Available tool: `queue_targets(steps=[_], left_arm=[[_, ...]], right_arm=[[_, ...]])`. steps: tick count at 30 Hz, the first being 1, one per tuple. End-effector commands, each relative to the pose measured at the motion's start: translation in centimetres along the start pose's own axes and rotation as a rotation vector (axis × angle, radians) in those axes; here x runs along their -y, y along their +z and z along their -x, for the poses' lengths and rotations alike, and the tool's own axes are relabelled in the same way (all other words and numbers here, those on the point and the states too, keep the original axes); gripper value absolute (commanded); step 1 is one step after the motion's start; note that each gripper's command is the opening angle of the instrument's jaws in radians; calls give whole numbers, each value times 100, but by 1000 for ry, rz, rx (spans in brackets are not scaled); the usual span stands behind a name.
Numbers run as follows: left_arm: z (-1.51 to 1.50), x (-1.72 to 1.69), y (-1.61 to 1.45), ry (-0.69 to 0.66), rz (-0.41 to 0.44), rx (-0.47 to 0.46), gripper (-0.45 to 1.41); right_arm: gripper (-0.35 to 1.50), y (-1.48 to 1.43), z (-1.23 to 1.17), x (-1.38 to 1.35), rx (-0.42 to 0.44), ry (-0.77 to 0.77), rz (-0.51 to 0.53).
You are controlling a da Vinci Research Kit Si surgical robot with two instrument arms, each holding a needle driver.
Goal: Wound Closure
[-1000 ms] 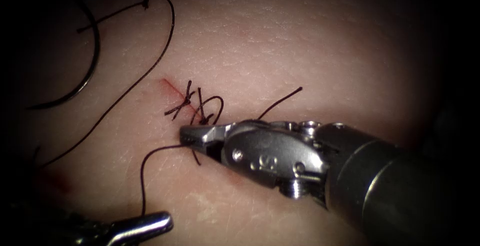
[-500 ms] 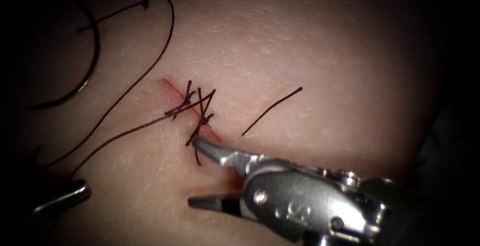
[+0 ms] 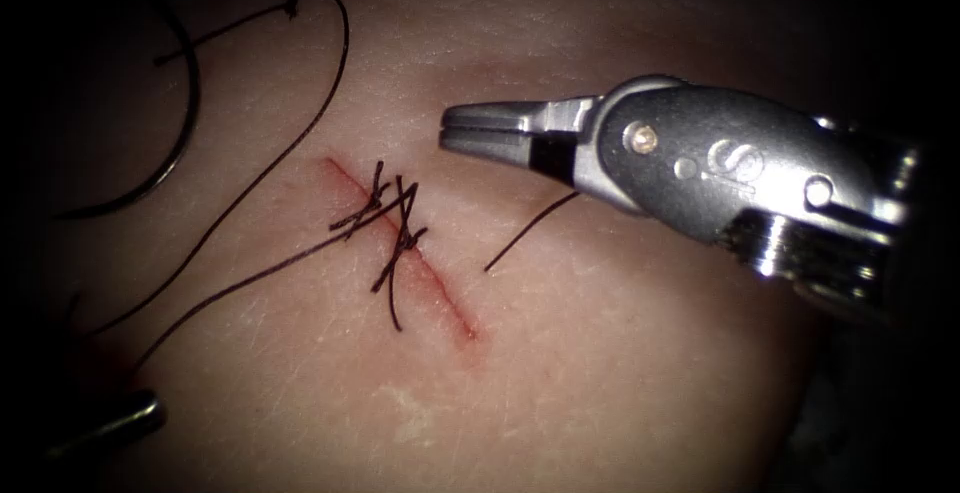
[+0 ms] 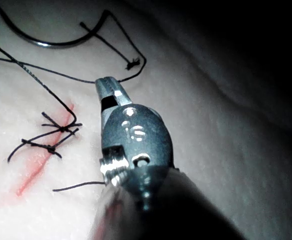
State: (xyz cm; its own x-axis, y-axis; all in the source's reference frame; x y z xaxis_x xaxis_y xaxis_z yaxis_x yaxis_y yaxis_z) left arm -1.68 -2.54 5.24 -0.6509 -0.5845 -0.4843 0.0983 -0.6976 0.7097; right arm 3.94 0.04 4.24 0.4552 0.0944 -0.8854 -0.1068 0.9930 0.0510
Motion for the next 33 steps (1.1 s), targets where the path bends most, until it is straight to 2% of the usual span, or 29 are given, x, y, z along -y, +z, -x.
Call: queue_targets(steps=[1,2,6,9,11,14,15,17,20,25,26,33], left_arm=[[-4,-11,3,8,1,0,-45],[-4,-11,3,27,11,-7,-45],[-4,-11,2,67,38,-22,-45],[-3,-10,2,98,55,-43,-45],[-2,-8,2,108,53,-54,-45],[4,-1,3,101,54,-62,-45],[4,-1,3,101,54,-62,-45],[9,5,4,94,50,-64,-45],[18,14,10,81,33,-57,-45],[24,16,22,78,32,-47,-45],[28,13,35,86,28,-36,-45],[40,3,65,64,26,-24,-45]], right_arm=[[-35,27,5,-6,9,-26,-4],[-35,44,11,-6,16,-35,-21],[-35,70,20,-7,7,-51,-53],[-35,102,39,-12,-31,-12,-137],[-35,126,58,-10,-26,11,-218],[-35,147,79,7,-65,27,-293],[-35,147,79,7,-65,27,-293],[-35,155,90,25,-88,39,-341],[-35,156,93,45,-112,62,-386],[-35,151,85,56,-144,82,-402],[-35,145,78,60,-164,87,-400],[-35,125,66,70,-202,110,-377]])
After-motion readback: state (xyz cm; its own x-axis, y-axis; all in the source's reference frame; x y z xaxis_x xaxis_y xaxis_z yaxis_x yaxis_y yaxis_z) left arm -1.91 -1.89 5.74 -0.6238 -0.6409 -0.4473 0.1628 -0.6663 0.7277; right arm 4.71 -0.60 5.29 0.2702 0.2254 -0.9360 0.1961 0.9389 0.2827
